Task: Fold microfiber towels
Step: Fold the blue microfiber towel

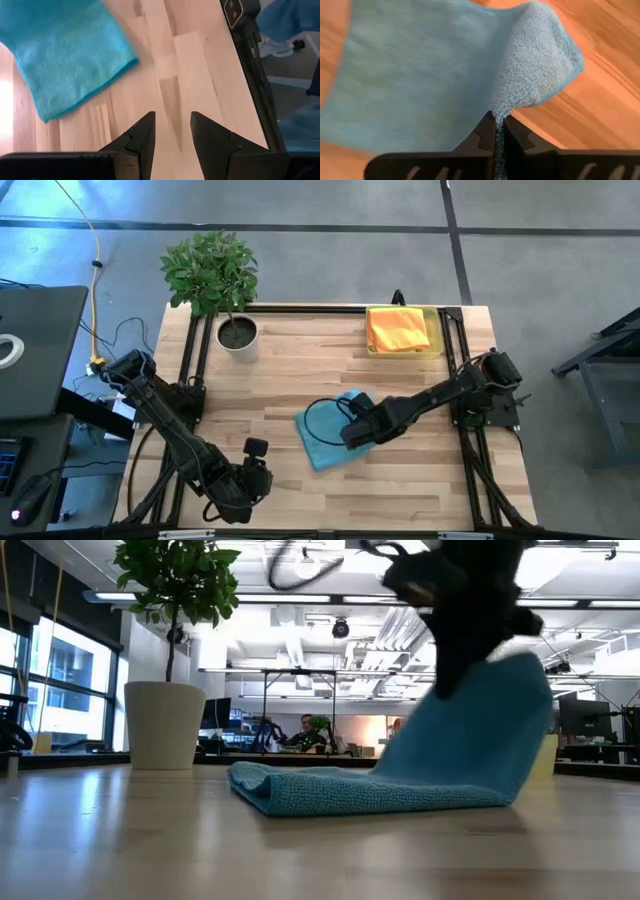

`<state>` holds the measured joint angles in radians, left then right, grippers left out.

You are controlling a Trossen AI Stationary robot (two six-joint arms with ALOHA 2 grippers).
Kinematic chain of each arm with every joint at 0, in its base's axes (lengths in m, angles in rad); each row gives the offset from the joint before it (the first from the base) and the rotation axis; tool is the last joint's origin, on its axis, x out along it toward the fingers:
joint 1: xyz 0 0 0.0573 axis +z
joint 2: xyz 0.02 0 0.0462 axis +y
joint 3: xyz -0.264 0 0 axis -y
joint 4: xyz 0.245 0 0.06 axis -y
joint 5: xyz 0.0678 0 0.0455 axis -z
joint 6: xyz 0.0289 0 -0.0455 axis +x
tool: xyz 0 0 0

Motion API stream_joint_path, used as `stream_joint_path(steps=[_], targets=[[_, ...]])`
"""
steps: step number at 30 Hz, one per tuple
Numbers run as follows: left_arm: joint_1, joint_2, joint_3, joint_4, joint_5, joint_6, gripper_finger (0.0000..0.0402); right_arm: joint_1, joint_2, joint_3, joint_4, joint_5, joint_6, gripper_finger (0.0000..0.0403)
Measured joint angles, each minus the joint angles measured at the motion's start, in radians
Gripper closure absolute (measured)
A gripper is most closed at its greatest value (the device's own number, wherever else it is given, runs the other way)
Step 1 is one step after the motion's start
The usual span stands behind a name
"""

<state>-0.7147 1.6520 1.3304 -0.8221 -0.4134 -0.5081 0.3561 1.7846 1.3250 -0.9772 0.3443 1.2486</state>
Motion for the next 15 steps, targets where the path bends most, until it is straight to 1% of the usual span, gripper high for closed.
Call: stream_joint_path(steps=[4,6,8,15], targets=[[-0.004,-0.022,-0.001,-0.066,0.009,-0.026,0.0287,0.005,0.069,0.137,-0.033,-0.004,0.0,0.0403],[-0.004,-0.036,0.001,-0.07,0.009,-0.031,0.0287,0.005,0.109,0.197,-0.051,-0.02,-0.003,0.0403],[-0.012,-0.057,-0.001,-0.108,0.009,-0.037,0.0287,0.005,0.157,0.264,-0.049,-0.02,0.0,0.0403],[-0.041,-0.123,0.002,-0.157,0.006,-0.041,0.0287,0.005,0.339,0.469,-0.069,-0.001,0.0,0.0403]])
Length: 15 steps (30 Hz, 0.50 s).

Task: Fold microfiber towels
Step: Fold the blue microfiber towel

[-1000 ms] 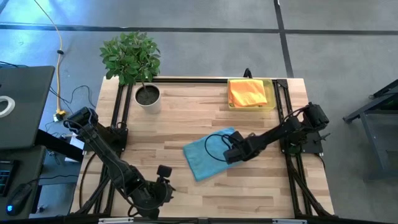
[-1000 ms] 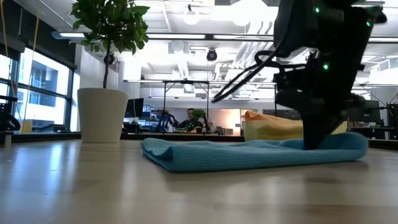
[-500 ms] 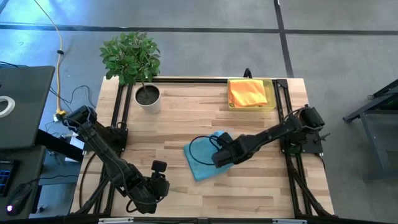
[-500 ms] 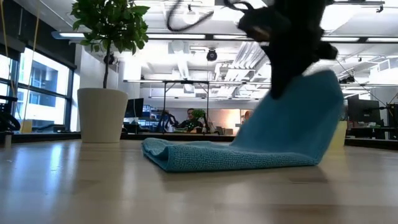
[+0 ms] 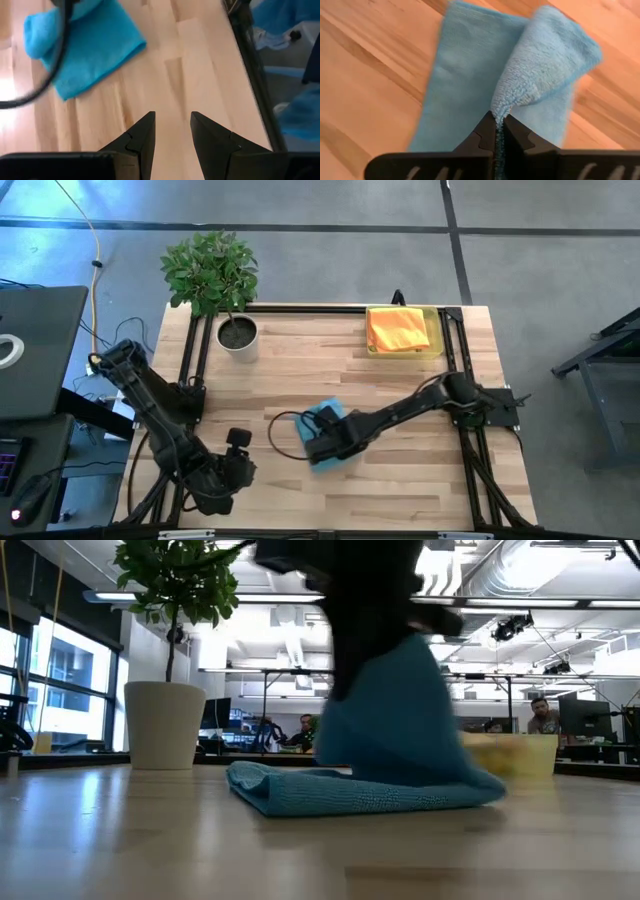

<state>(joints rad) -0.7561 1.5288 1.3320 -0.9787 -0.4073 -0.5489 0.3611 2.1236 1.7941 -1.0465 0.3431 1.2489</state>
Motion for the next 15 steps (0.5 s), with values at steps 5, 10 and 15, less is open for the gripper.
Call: stream_joint_path(steps=[5,10,15], targets=[[-0.032,-0.038,-0.002,-0.028,-0.01,-0.012,0.0287,0.0,0.124,0.139,-0.003,0.049,0.0,0.0403],[-0.062,-0.054,-0.002,-0.028,-0.028,-0.026,0.0287,-0.003,0.206,0.218,-0.001,0.057,-0.039,0.0394],[-0.086,-0.057,-0.002,-0.028,-0.027,-0.028,0.0287,0.006,0.227,0.234,0.042,0.015,-0.108,0.0339]])
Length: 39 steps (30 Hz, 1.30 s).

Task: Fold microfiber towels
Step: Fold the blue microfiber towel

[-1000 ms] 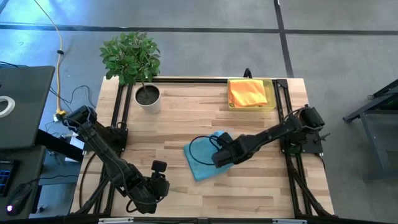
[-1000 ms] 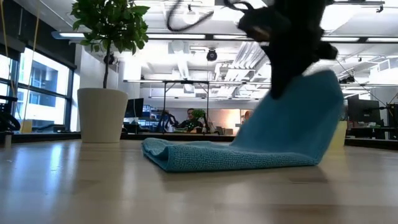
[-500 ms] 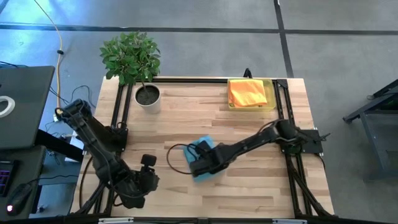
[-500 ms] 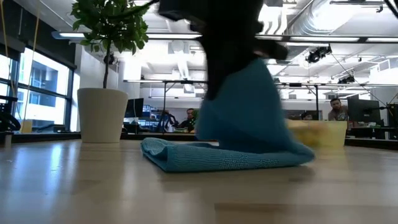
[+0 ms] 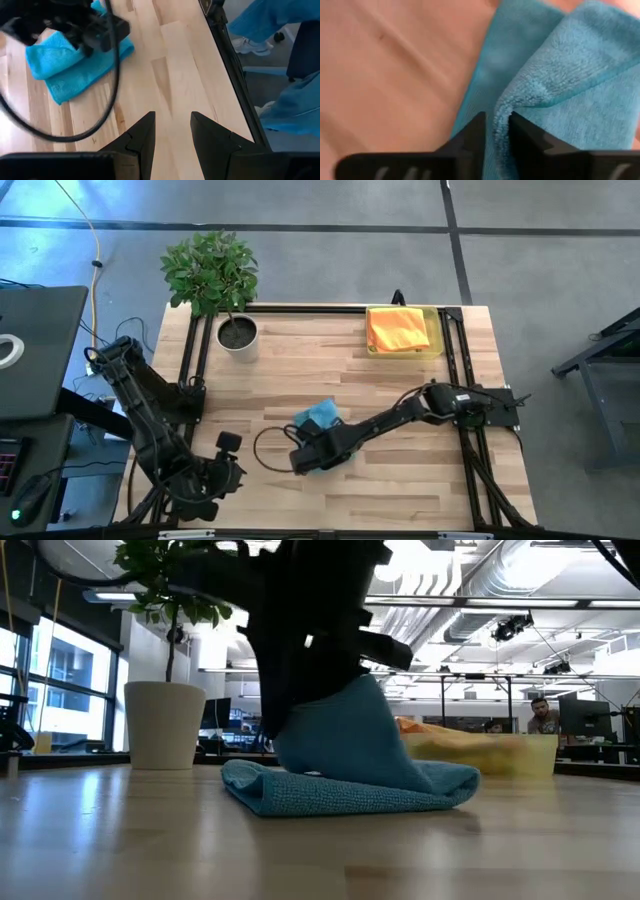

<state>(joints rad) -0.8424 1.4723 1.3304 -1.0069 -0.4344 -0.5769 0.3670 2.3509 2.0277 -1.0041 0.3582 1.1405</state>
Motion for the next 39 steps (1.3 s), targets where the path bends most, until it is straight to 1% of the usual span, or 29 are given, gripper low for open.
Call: stream_joint_path(steps=[4,8,12,15,17,18,21,23,25,27,28,29,31,32,33,35,37,39], targets=[[-0.01,0.0,0.0,-0.006,-0.001,-0.015,0.0287,0.021,-0.005,0.0,0.002,-0.057,-0.063,0.0285],[-0.01,0.0,0.0,-0.007,-0.003,-0.019,0.0287,0.043,-0.036,0.013,-0.006,-0.078,-0.102,0.0254],[-0.01,0.0,0.0,-0.01,-0.006,-0.023,0.0287,0.068,-0.035,0.077,-0.02,-0.049,-0.187,0.0246],[-0.01,0.0,0.0,-0.009,-0.026,-0.023,0.0287,0.079,-0.037,0.102,-0.037,0.061,-0.2,0.0245],[-0.009,0.0,0.0,-0.009,-0.03,-0.033,0.0287,0.078,-0.037,0.106,-0.09,0.081,-0.2,0.0245],[-0.009,0.0,0.0,-0.01,-0.03,-0.043,0.0287,0.077,-0.037,0.107,-0.112,0.073,-0.2,0.0245],[-0.009,0.0,0.0,-0.015,-0.03,-0.06,0.0287,0.081,-0.037,0.107,-0.194,-0.004,-0.216,0.0245],[-0.01,0.0,0.0,-0.019,-0.027,-0.067,0.0287,0.107,-0.037,0.102,-0.214,-0.049,-0.311,0.0245],[-0.01,0.0,0.0,-0.023,-0.026,-0.067,0.0287,0.14,-0.036,0.085,-0.219,-0.059,-0.439,0.0245],[-0.01,0.0,0.0,-0.022,-0.027,-0.067,0.0287,0.169,-0.034,0.082,-0.23,-0.009,-0.542,0.0245],[-0.01,0.0,0.0,-0.022,-0.027,-0.067,0.0287,0.179,-0.034,0.082,-0.225,0.047,-0.569,0.0245],[-0.01,0.0,0.0,-0.022,-0.027,-0.067,0.0287,0.181,-0.036,0.083,-0.217,0.115,-0.573,0.0245],[-0.009,0.0,0.0,-0.022,-0.034,-0.059,0.0287,0.166,-0.036,0.084,-0.197,0.239,-0.518,0.0245],[-0.009,0.0,0.0,-0.022,-0.046,-0.06,0.0287,0.149,-0.036,0.084,-0.189,0.262,-0.472,0.0245],[-0.009,0.0,0.0,-0.022,-0.053,-0.063,0.0287,0.131,-0.036,0.084,-0.186,0.258,-0.429,0.0245],[-0.009,0.0,0.0,-0.023,-0.054,-0.077,0.0287,0.093,-0.03,0.085,-0.188,0.195,-0.398,0.0245],[-0.009,0.0,0.0,-0.03,-0.049,-0.098,0.0287,0.058,-0.024,0.084,-0.188,0.142,-0.408,0.0245],[-0.01,0.0,0.0,-0.049,-0.042,-0.124,0.0287,0.028,-0.024,0.084,-0.14,0.102,-0.428,0.0245]])
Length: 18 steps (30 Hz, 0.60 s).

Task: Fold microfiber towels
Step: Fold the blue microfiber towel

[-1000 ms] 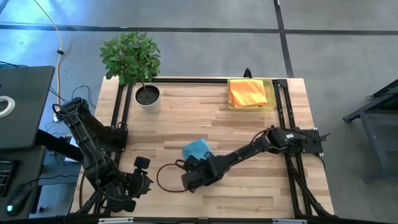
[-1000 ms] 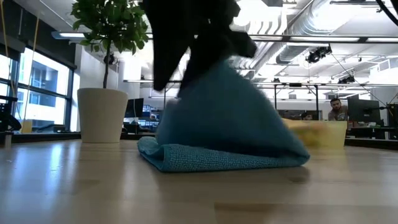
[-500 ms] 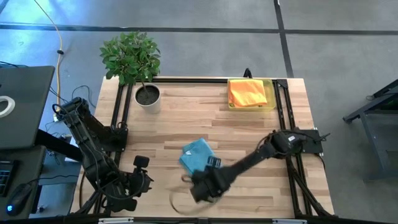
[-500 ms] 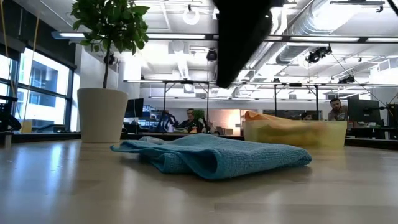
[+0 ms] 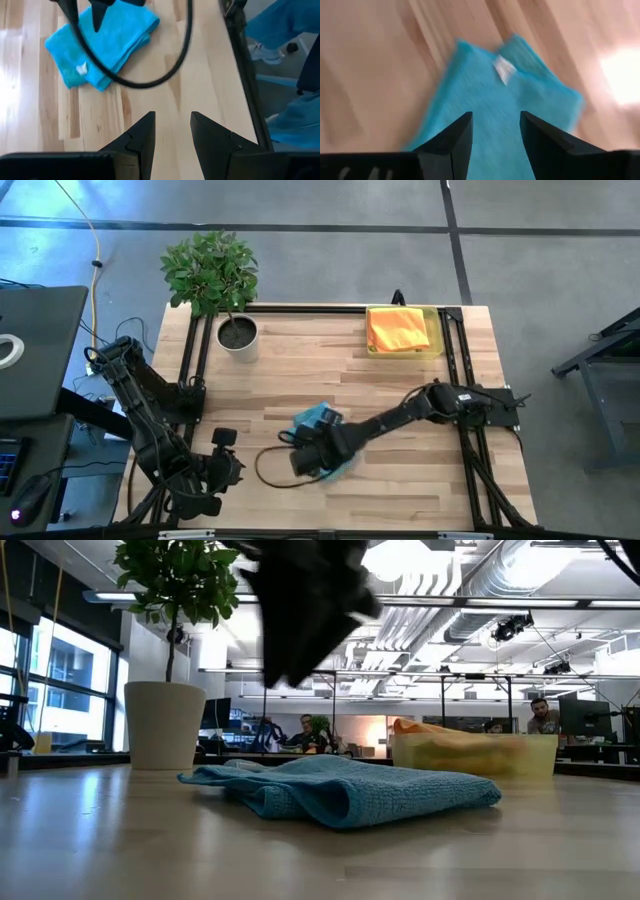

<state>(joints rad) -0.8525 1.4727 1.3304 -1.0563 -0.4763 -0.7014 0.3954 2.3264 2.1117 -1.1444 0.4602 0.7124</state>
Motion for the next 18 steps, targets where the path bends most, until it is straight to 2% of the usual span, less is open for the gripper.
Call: stream_joint_path(steps=[4,10,18], targets=[[-0.007,0.0,0.0,-0.06,0.009,-0.055,0.0287,-0.056,0.004,0.0,0.131,-0.082,-0.031,0.0245],[-0.022,0.0,0.0,-0.142,0.017,-0.13,0.0287,-0.1,0.068,-0.001,0.249,-0.136,-0.019,0.0245],[-0.051,0.001,0.0,-0.18,0.031,-0.16,0.0287,-0.108,0.108,0.0,0.297,-0.155,0.005,0.0229]])
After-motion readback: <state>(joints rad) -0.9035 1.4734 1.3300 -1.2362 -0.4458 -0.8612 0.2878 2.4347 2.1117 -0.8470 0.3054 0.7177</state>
